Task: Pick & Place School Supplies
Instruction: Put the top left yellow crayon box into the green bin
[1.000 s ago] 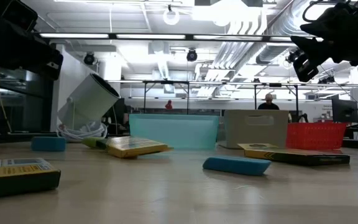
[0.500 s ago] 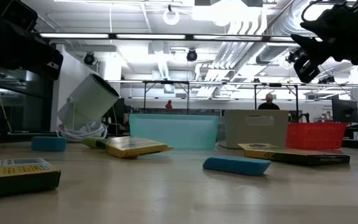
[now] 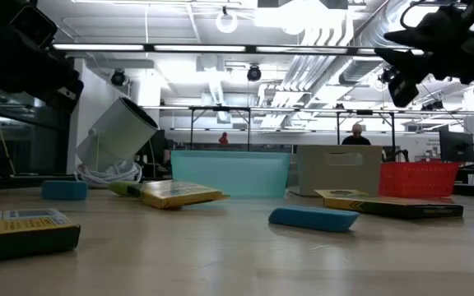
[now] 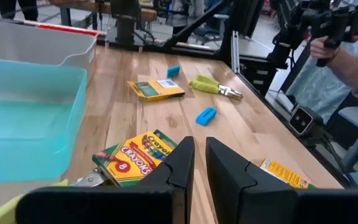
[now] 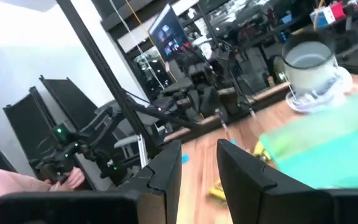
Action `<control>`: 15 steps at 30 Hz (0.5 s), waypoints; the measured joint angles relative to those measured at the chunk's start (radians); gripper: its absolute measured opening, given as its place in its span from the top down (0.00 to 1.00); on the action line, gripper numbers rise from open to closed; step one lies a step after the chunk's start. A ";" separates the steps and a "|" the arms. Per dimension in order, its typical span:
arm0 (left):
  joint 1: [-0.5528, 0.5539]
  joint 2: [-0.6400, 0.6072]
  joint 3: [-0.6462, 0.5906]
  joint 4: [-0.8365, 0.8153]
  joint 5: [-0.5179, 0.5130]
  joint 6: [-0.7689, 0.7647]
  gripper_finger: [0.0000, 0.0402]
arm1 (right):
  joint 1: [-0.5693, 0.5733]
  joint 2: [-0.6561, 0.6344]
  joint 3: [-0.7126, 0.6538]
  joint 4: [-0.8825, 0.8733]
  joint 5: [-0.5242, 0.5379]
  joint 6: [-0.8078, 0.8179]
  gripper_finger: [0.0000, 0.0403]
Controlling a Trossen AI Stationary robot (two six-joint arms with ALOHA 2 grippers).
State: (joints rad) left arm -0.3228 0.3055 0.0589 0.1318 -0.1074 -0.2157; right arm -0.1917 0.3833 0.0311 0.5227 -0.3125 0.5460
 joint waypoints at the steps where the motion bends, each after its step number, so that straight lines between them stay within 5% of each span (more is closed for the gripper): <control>1: 0.000 0.017 0.013 0.000 0.000 0.000 0.91 | 0.003 0.012 0.008 0.022 0.000 0.000 0.77; 15: -0.036 0.537 0.237 0.000 -0.002 0.000 0.91 | 0.076 0.266 0.148 0.095 0.027 -0.092 0.77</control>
State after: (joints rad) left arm -0.3590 0.8424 0.2961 0.1315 -0.1094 -0.2153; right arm -0.1157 0.6491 0.1789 0.6177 -0.2858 0.4544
